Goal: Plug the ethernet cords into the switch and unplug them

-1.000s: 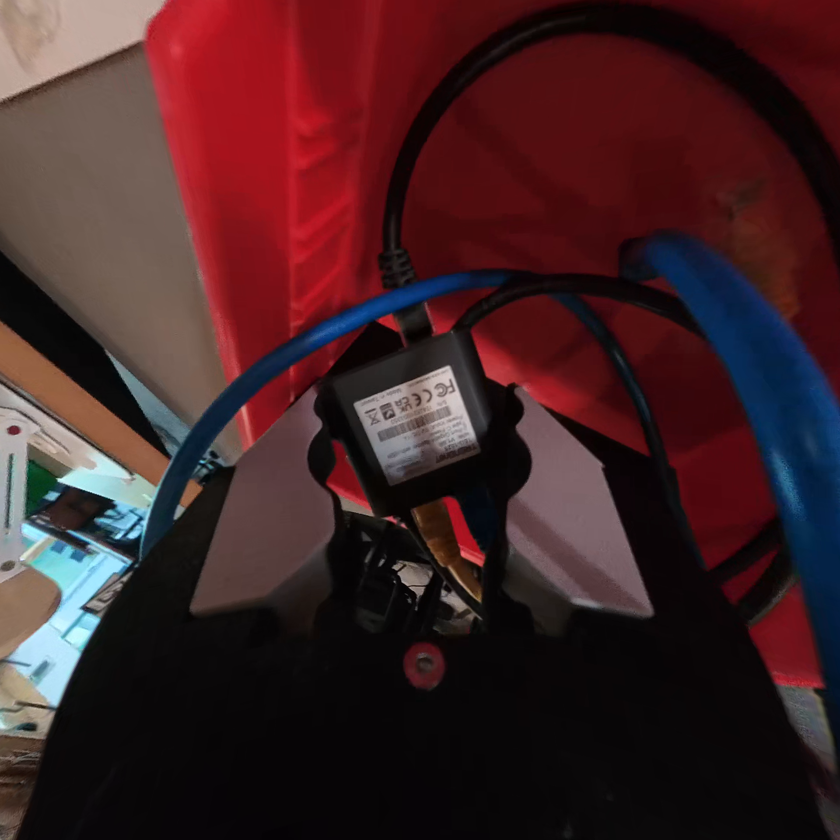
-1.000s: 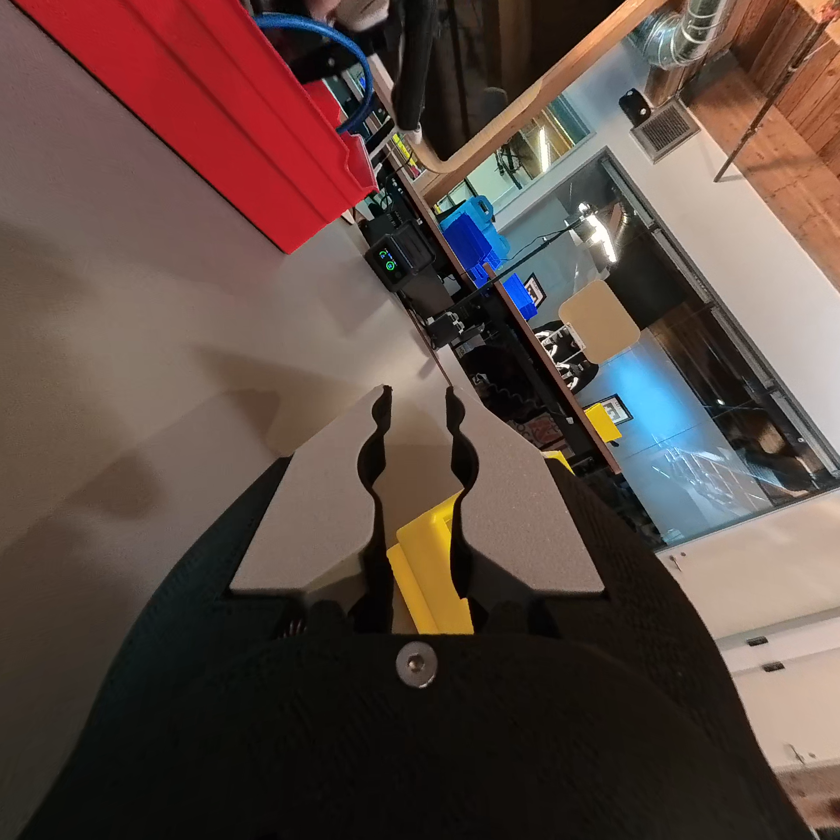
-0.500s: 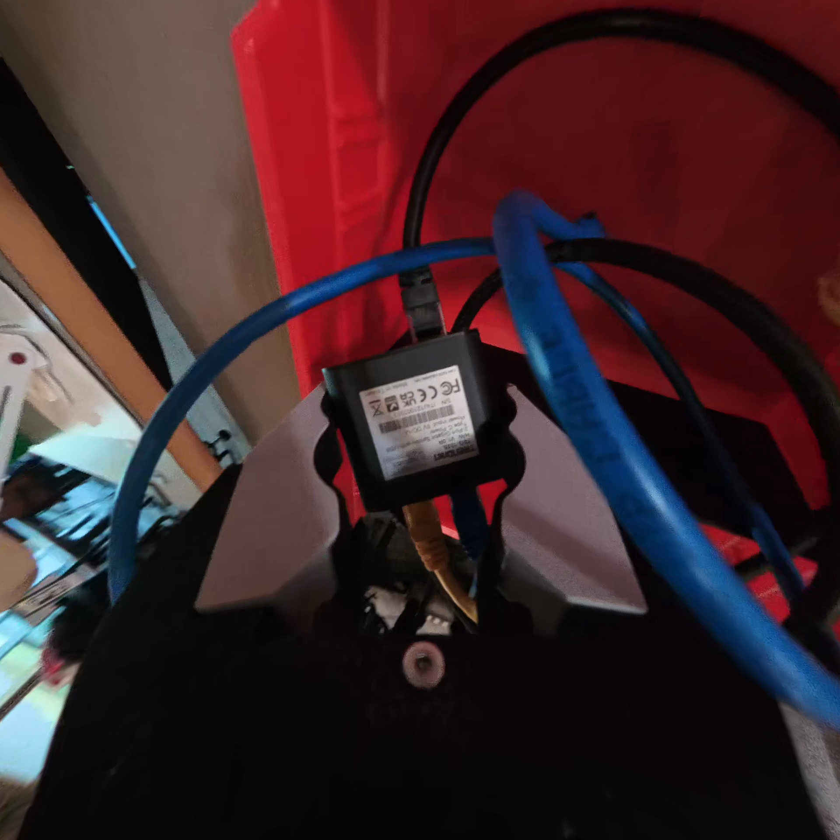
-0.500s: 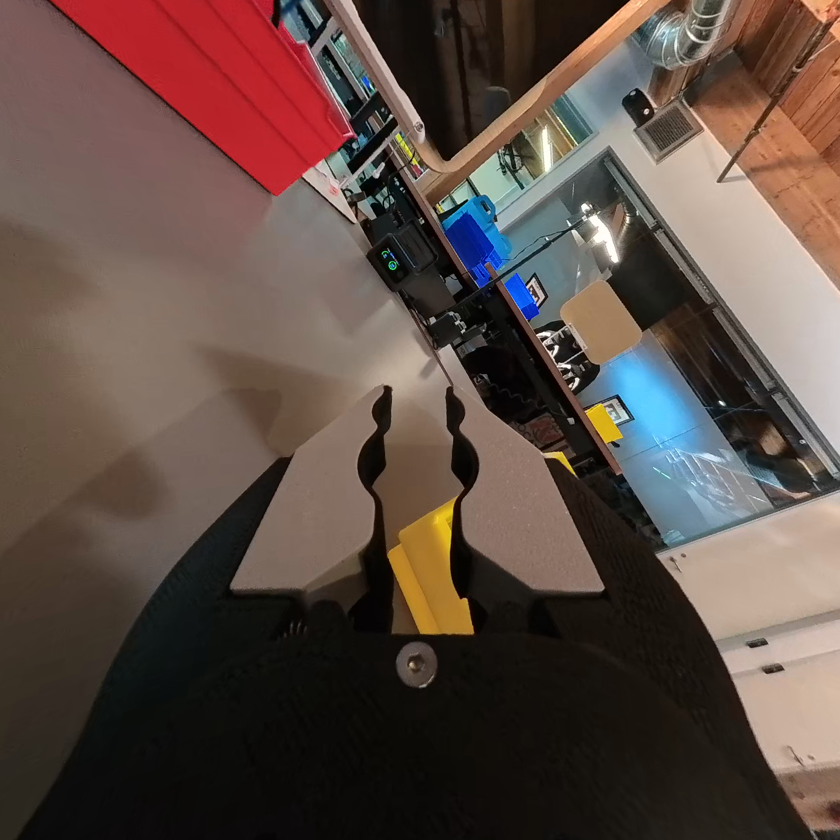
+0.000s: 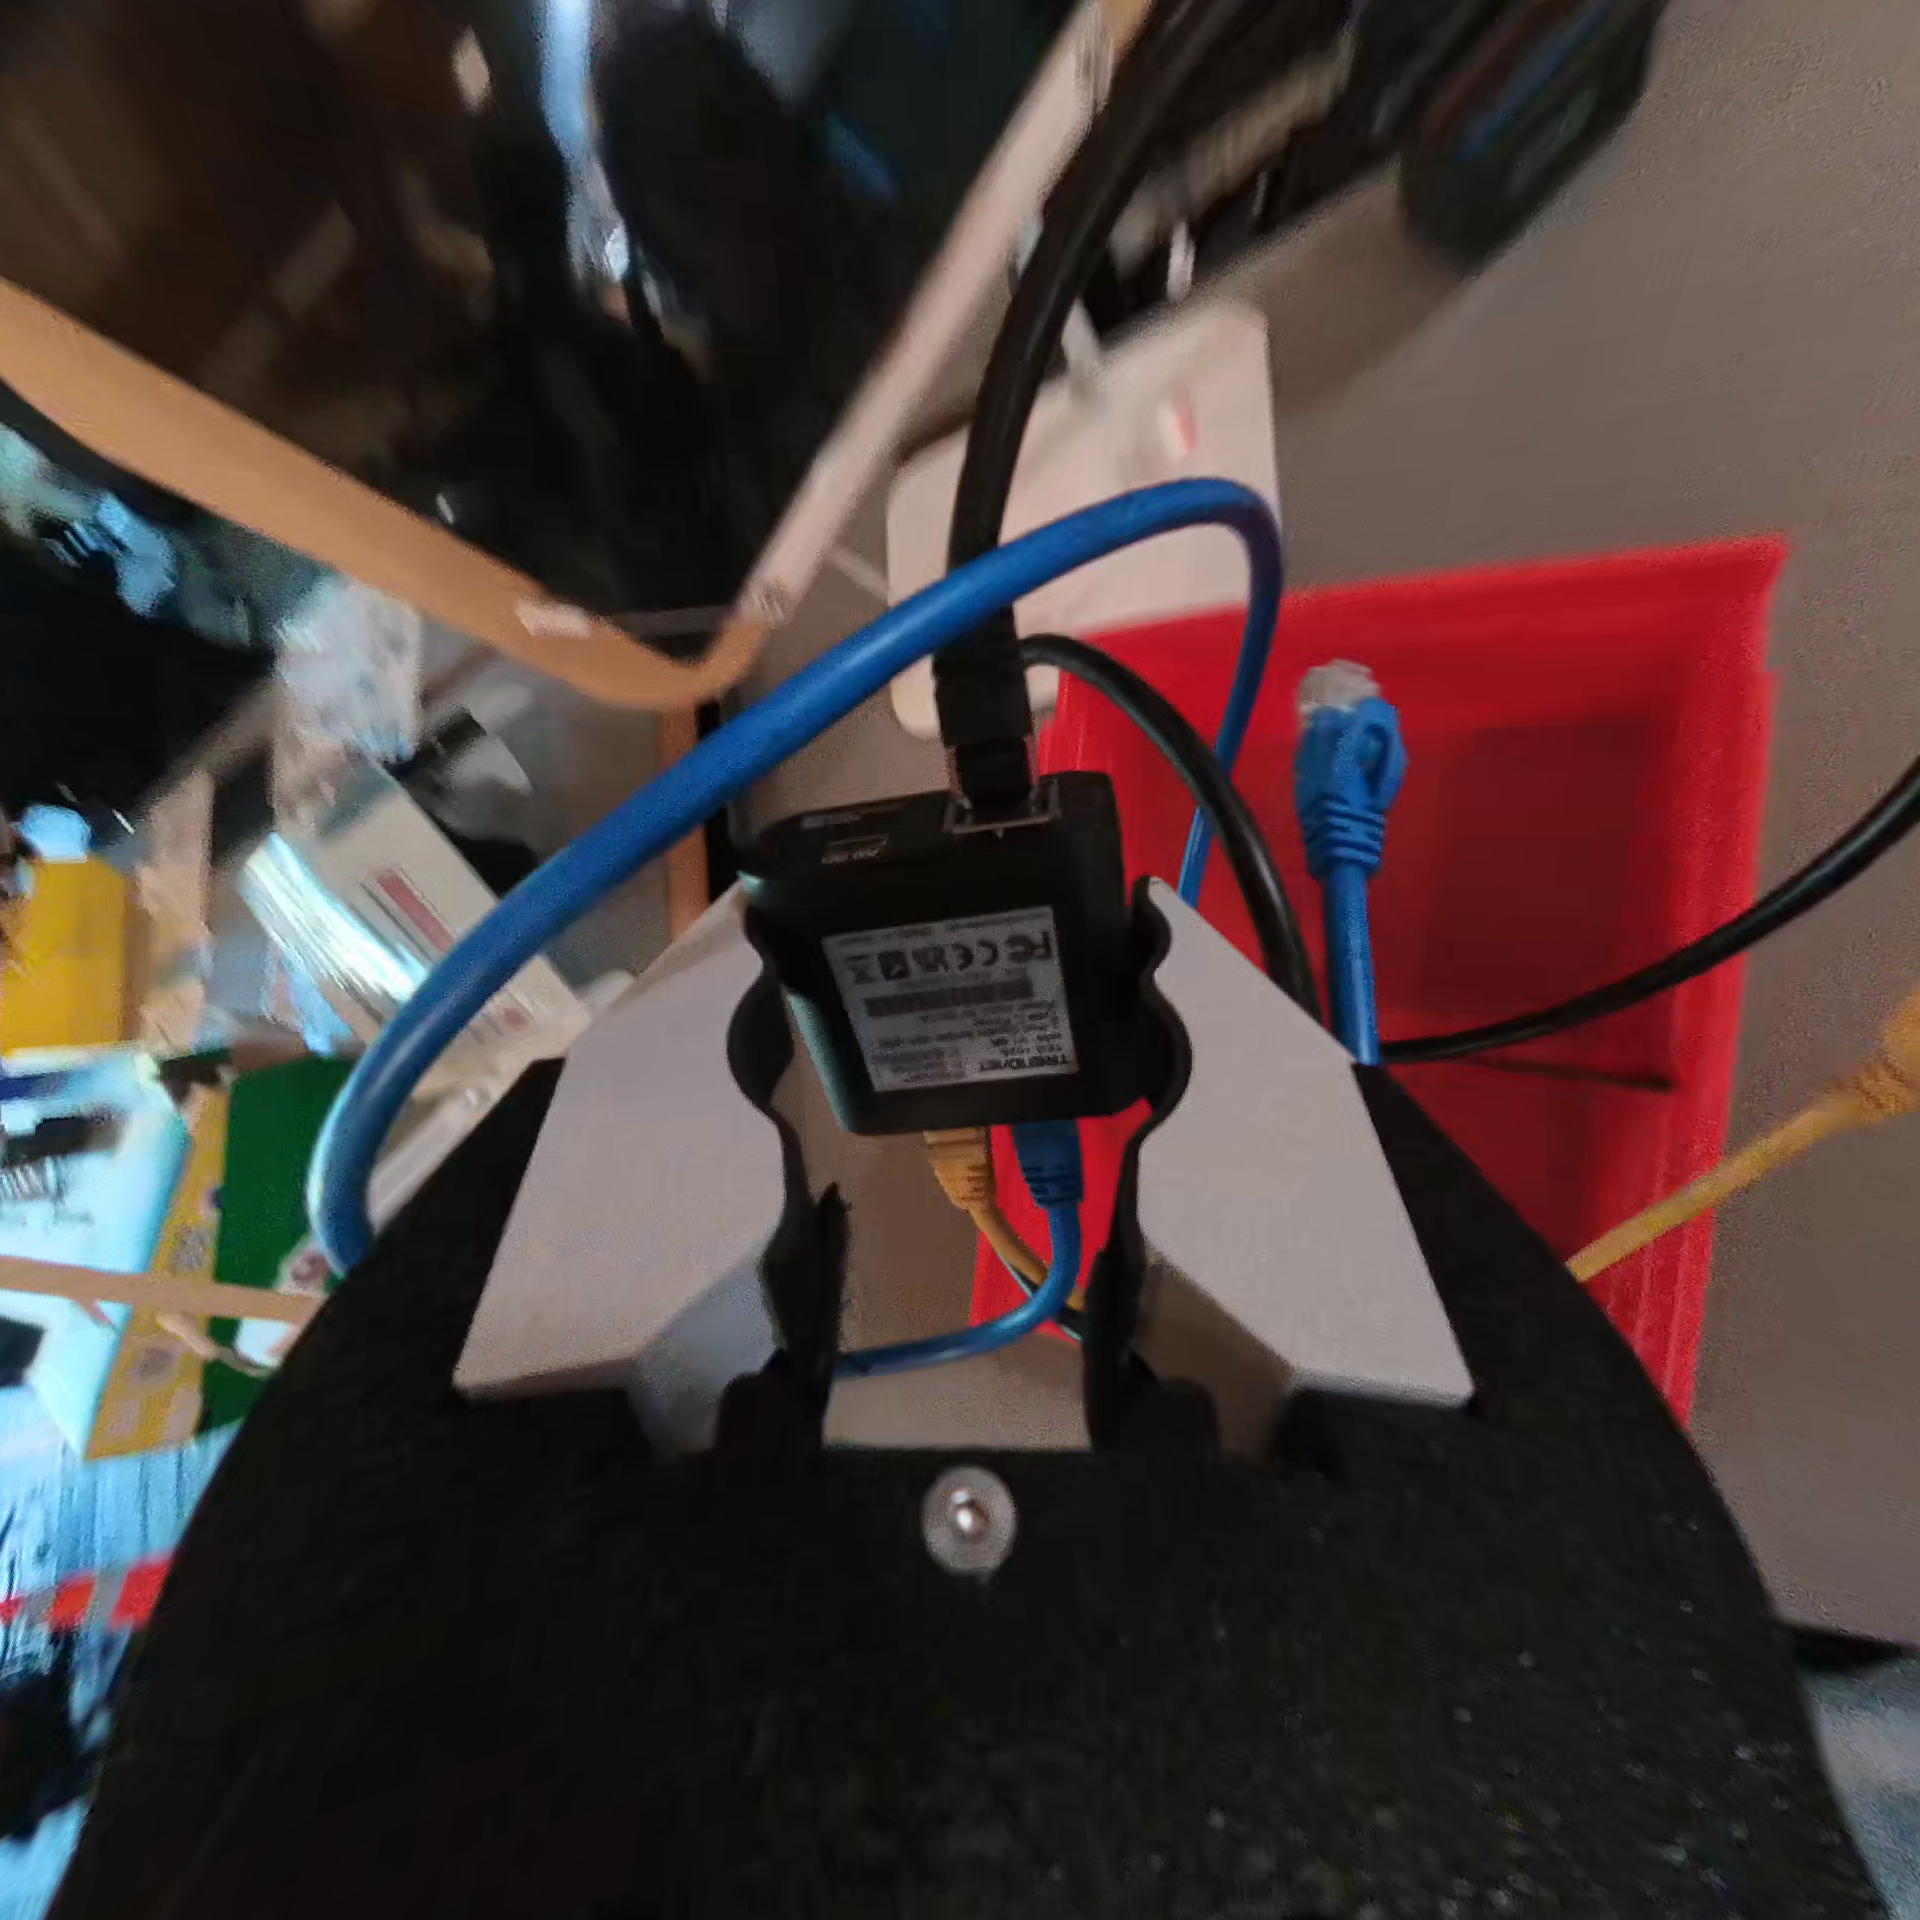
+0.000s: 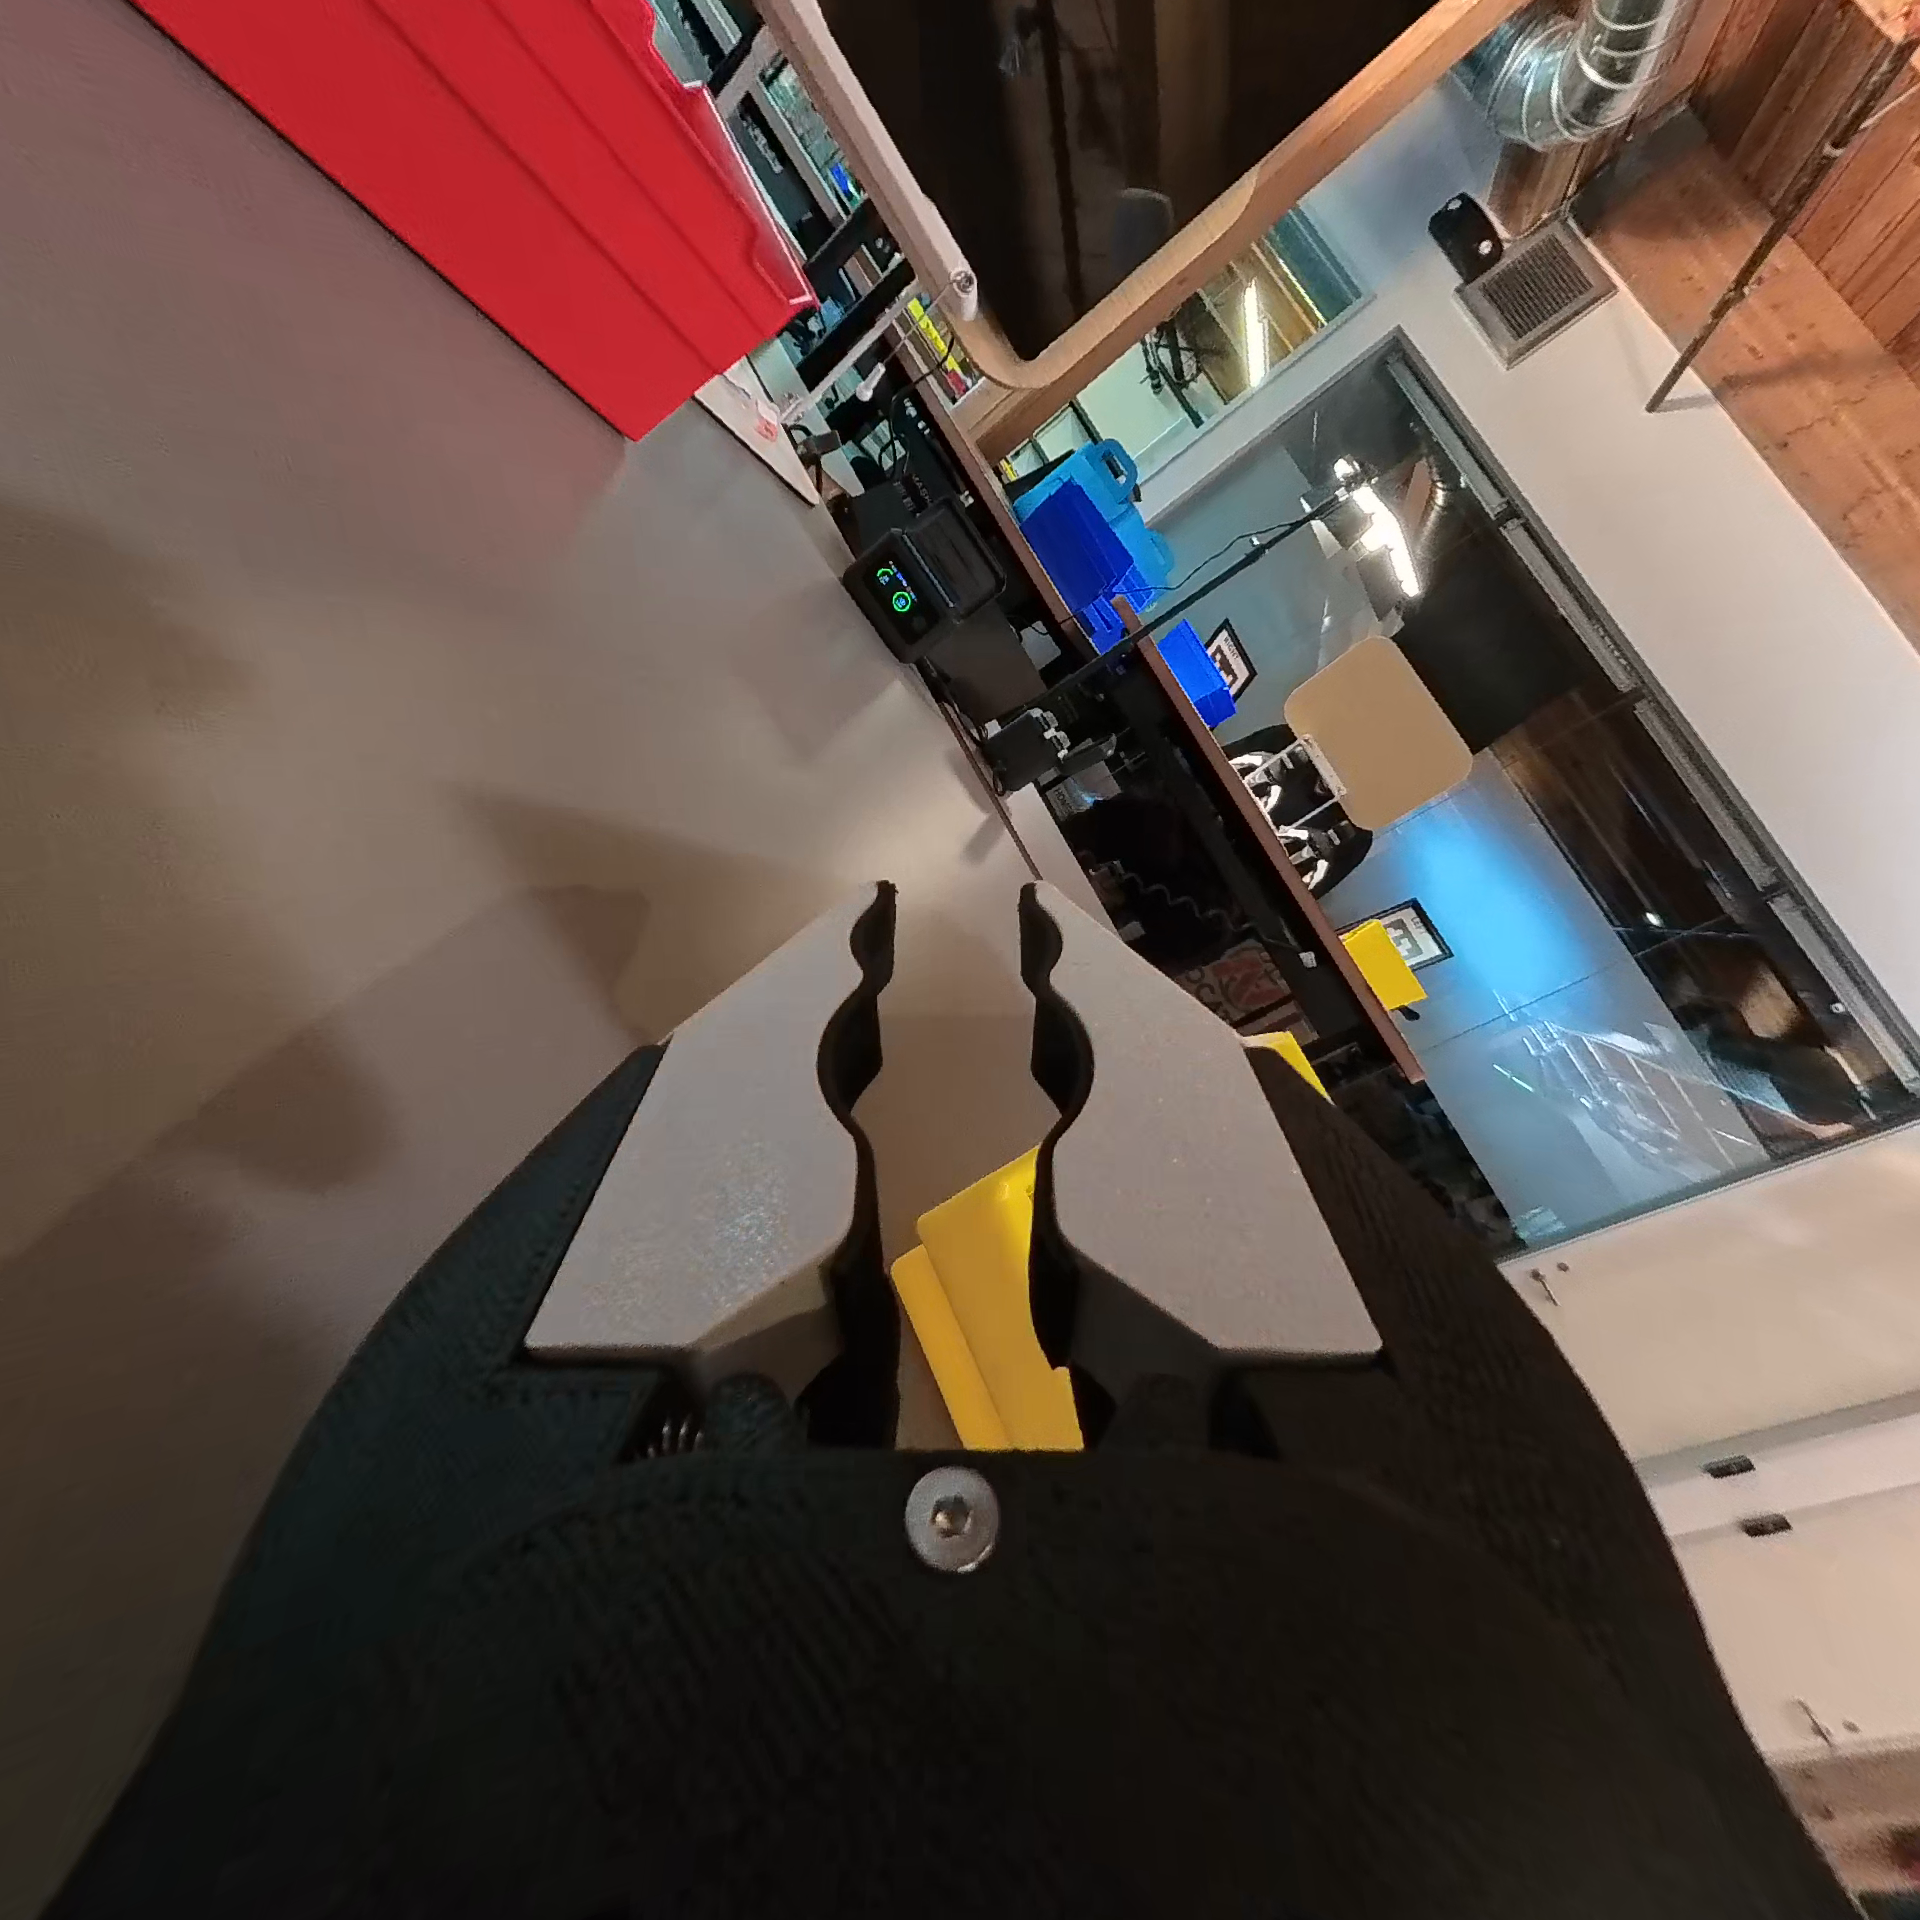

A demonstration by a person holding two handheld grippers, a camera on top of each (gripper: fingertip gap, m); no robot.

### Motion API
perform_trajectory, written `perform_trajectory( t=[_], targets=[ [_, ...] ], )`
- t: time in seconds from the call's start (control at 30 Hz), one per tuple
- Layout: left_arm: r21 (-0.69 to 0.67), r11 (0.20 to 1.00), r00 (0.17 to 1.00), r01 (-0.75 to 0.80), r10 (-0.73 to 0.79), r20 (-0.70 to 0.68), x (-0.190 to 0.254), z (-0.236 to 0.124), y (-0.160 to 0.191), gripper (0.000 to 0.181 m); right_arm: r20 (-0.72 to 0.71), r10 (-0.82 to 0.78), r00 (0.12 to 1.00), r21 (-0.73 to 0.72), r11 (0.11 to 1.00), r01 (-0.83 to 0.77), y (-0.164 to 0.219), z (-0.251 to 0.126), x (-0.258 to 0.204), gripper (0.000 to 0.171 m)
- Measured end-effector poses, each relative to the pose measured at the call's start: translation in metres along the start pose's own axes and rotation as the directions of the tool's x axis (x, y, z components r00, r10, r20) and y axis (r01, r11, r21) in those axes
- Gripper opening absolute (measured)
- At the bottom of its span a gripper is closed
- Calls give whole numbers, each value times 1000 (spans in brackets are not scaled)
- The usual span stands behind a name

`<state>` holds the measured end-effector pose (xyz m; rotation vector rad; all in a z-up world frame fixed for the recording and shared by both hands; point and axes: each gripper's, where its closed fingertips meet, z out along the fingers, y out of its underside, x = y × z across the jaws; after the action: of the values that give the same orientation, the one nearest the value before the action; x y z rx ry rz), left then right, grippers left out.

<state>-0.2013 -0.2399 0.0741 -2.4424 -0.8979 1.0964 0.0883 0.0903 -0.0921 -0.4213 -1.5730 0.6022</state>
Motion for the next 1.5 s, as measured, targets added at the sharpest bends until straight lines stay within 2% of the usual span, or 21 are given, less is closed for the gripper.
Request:
perform_trajectory(
  t=[0.1,0.2,0.3,0.4,0.5,0.57,0.63,0.73,0.9,0.97,1.07,1.13,1.23,1.3,1.37,1.4,1.47,1.5],
  targets=[
    [246,969,1000,-25,23,13,4,-48,-53,65,0,0,1000,1,1000,0,0,-1,0,22],
    [477,878,998,-28,51,-35,26,-97,-107,63,-3,-2,1000,2,1000,2,0,-2,0,22],
    [620,784,972,12,137,-192,80,-128,-147,63,-11,-7,1000,-4,1000,7,1,-3,2,22],
    [710,701,909,68,250,-334,149,-143,-173,63,-14,14,1000,-20,1000,-14,6,-3,3,23],
    [760,645,863,86,332,-380,216,-138,-183,63,-38,53,998,-50,997,-55,14,-2,8,17],
    [778,620,853,101,349,-389,254,-125,-183,63,-85,82,993,-94,991,-90,25,-1,17,11],
    [792,601,848,106,362,-388,288,-108,-180,63,-100,126,987,-141,980,-139,39,0,21,13],
    [820,553,841,148,366,-399,327,-82,-174,63,-101,221,970,-179,955,-236,51,1,22,20],
    [845,459,801,276,377,-466,367,-46,-159,63,-230,268,936,-236,917,-321,68,-3,41,15],
    [798,439,707,413,398,-585,373,-44,-154,63,-299,301,905,-269,884,-383,83,-8,52,18],
    [697,433,502,571,488,-714,378,-48,-145,62,-368,388,845,-233,841,-488,93,-13,66,30],
    [650,456,374,608,558,-741,385,-51,-136,62,-353,462,813,-147,831,-536,84,-13,69,32],
    [565,499,196,657,611,-767,392,-52,-120,62,-291,446,846,-68,873,-483,61,-8,65,33],
    [498,544,75,675,622,-780,399,-54,-111,62,-212,409,888,-25,906,-423,42,-1,53,33],
    [402,596,-71,695,613,-787,401,-58,-105,62,-7,415,910,29,910,-414,14,9,30,33],
    [346,623,-158,702,609,-777,400,-62,-102,62,106,452,886,46,887,-459,-2,12,22,36],
    [230,671,-323,705,593,-738,393,-70,-97,62,168,549,819,47,825,-563,-17,16,31,38],
    [180,674,-370,716,586,-721,388,-73,-97,61,177,585,791,29,801,-598,-18,18,37,37]
  ],
)
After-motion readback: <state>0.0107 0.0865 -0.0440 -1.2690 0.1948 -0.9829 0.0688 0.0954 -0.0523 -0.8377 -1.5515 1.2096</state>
